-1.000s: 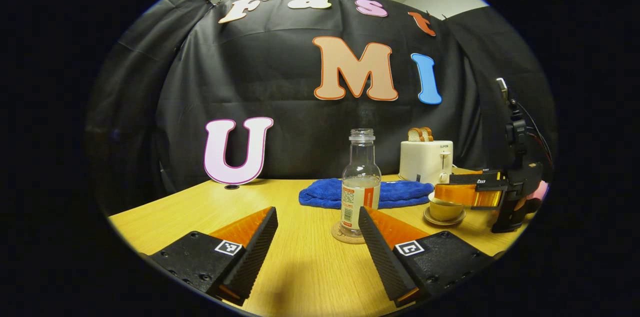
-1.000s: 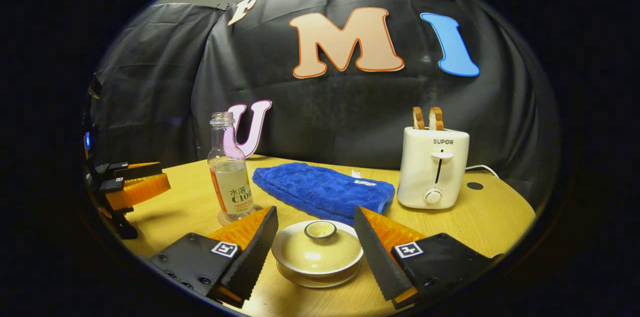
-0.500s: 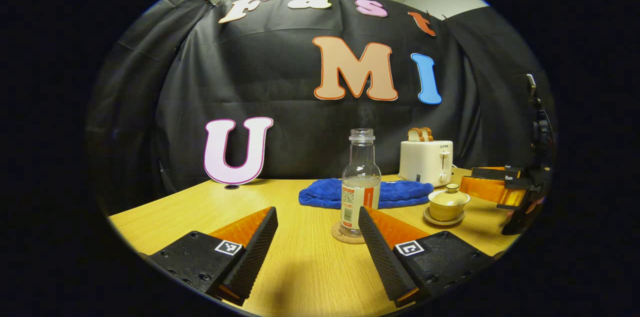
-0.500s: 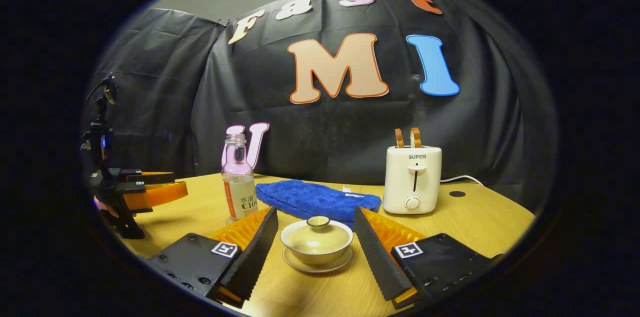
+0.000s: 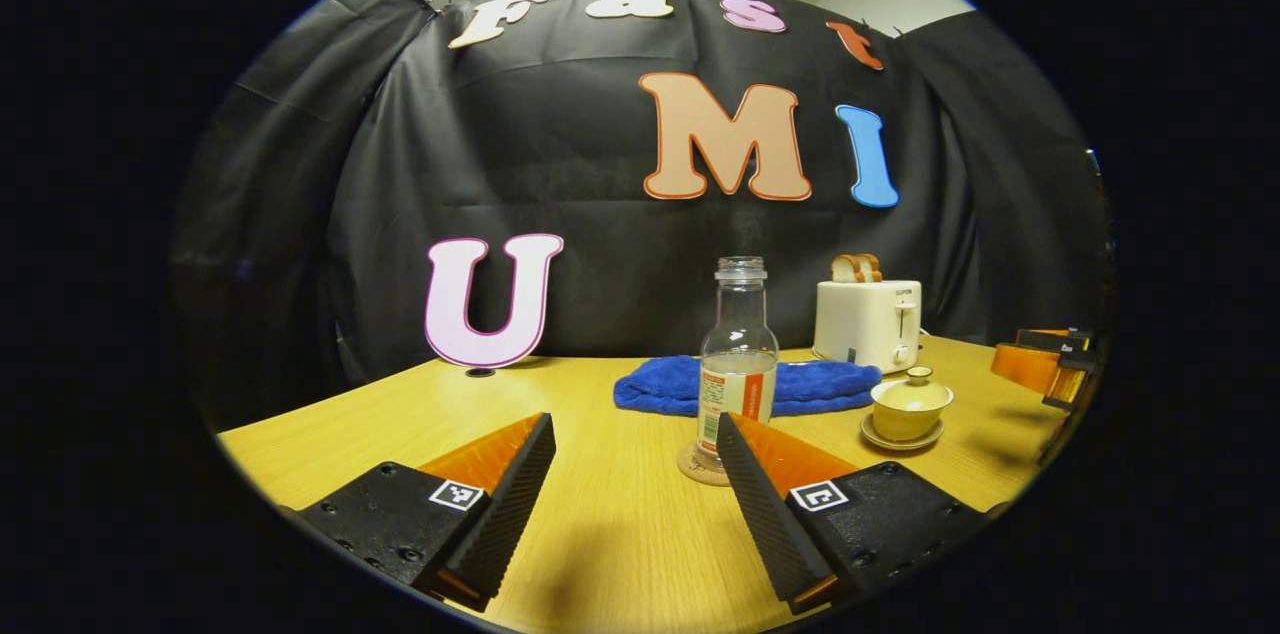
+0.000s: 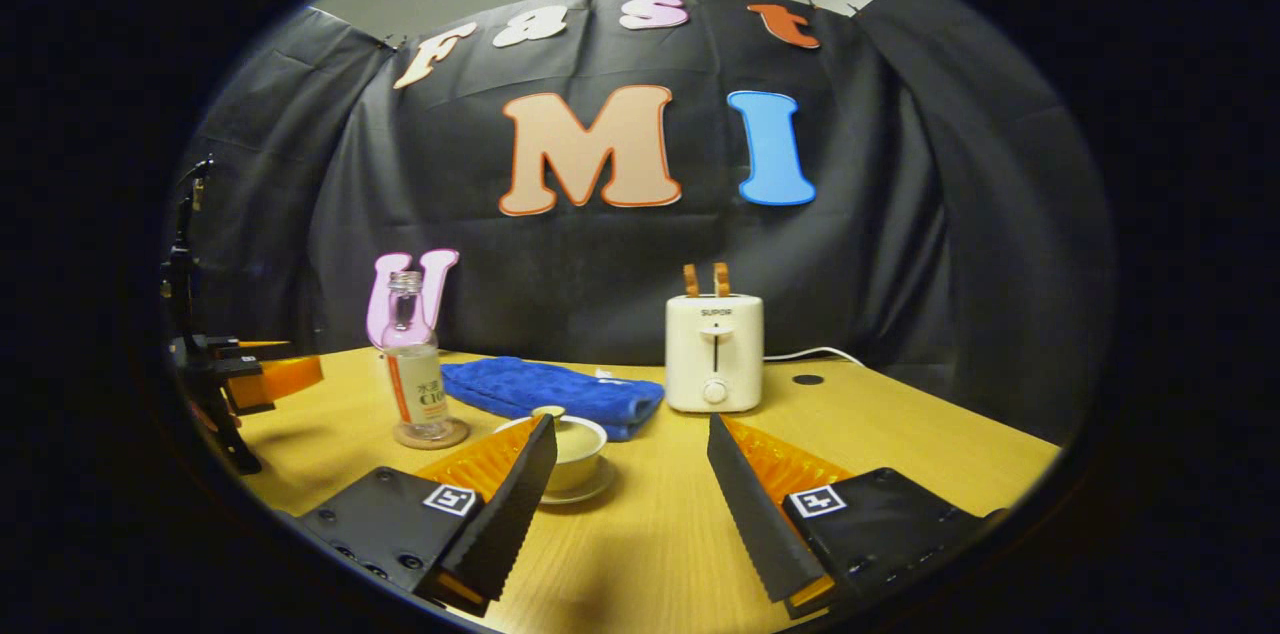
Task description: Open the teacup lid with one hand, grasp the water bottle and pour water into the teacup with the other hand; after pouring, place the water bottle on the coaster and then close the teacup lid.
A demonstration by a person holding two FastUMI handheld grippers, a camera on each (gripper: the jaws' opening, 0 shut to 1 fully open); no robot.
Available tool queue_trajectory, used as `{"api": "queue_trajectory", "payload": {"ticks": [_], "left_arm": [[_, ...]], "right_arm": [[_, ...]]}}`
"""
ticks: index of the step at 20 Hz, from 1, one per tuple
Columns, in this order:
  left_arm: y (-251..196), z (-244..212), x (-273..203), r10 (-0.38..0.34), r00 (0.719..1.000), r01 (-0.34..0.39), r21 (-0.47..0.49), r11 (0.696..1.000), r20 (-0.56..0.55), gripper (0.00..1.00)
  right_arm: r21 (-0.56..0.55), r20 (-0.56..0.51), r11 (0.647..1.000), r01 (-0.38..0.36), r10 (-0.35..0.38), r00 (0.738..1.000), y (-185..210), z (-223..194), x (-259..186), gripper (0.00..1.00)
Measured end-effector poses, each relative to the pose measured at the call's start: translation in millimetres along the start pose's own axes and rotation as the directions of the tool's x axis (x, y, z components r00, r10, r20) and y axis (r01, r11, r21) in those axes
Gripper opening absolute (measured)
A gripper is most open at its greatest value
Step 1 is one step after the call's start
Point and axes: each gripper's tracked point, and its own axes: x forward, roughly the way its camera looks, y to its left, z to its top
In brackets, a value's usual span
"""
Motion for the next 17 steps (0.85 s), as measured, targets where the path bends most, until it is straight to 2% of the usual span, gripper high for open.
{"api": "queue_trajectory", "payload": {"ticks": [2, 4, 6, 7, 9, 11, 17], "left_arm": [[12.5, -0.4, -3.9, 0.058, 0.998, -0.058, 0.001, 0.998, -0.003, 0.95], [15.5, 0.0, -5.4, 0.085, 0.996, -0.085, 0.001, 0.996, 0.000, 0.95], [15.0, -0.5, -5.5, 0.084, 0.996, -0.084, 0.001, 0.996, -0.001, 0.95], [14.9, -0.2, -4.6, 0.084, 0.996, -0.084, 0.002, 0.996, -0.002, 0.95], [14.7, -0.5, -5.0, 0.083, 0.997, -0.083, 0.001, 0.997, -0.001, 0.95], [15.2, -0.9, -5.6, 0.082, 0.997, -0.082, 0.002, 0.997, -0.002, 0.93], [14.6, -0.9, -4.9, 0.082, 0.997, -0.082, 0.001, 0.997, -0.002, 0.95]], "right_arm": [[-0.001, 0.002, 0.999, 0.044, -0.044, 0.999, -8.4, 0.0, -0.9, 0.92], [-0.003, 0.003, 0.998, 0.057, -0.057, 0.998, -9.7, 0.1, -2.0, 0.92], [-0.002, 0.003, 0.998, 0.058, -0.058, 0.998, -9.9, 0.0, -1.8, 0.92], [-0.003, 0.003, 0.998, 0.061, -0.061, 0.998, -10.6, 0.2, -1.7, 0.96], [-0.003, 0.004, 0.998, 0.067, -0.067, 0.998, -11.7, 0.2, -1.1, 0.96], [-0.003, 0.004, 0.998, 0.068, -0.068, 0.998, -11.7, 0.6, -1.6, 0.92], [-0.003, 0.004, 0.998, 0.068, -0.068, 0.998, -12.1, 0.2, -1.2, 0.92]]}}
